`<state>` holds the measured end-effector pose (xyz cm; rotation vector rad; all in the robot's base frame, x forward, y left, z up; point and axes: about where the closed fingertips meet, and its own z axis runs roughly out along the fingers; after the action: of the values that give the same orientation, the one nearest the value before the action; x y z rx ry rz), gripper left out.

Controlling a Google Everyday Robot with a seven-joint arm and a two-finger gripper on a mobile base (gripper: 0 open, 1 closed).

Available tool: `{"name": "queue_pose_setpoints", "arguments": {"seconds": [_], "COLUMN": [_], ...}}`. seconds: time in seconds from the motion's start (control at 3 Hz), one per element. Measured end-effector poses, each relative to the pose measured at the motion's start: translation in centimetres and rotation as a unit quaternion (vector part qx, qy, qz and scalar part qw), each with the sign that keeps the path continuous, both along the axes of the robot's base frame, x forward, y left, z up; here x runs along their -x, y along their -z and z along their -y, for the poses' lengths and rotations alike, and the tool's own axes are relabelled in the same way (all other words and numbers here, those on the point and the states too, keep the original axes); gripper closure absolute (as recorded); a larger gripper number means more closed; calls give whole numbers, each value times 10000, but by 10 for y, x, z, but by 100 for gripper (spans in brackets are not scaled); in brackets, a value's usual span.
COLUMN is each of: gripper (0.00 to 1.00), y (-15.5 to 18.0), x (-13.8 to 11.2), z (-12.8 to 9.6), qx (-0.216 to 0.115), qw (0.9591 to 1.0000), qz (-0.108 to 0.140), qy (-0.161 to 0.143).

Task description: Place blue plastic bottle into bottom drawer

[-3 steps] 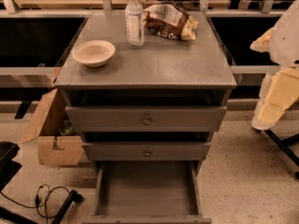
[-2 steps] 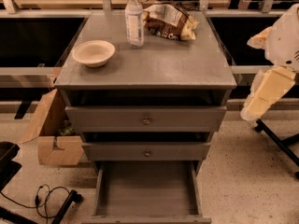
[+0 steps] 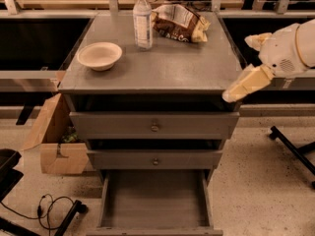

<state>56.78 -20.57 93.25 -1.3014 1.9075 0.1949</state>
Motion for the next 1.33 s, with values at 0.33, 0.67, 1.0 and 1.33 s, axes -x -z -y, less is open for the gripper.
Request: {"name": "queue_pose_setpoints", "arguments": {"seconds": [0.33,0.67,1.0,1.33], "gripper": [0,0,0,0], "y": [-5,-15,-16,-19], "x": [-55,-91,-96,-143], "z": [-13,-23,-25,-47], "qx": [-799,-1134,-1200,-1769], "qw": [9951,9892,9880,9757], "qz": [573,932,969,1290], "qy": [-44,-5,-10,-47]}}
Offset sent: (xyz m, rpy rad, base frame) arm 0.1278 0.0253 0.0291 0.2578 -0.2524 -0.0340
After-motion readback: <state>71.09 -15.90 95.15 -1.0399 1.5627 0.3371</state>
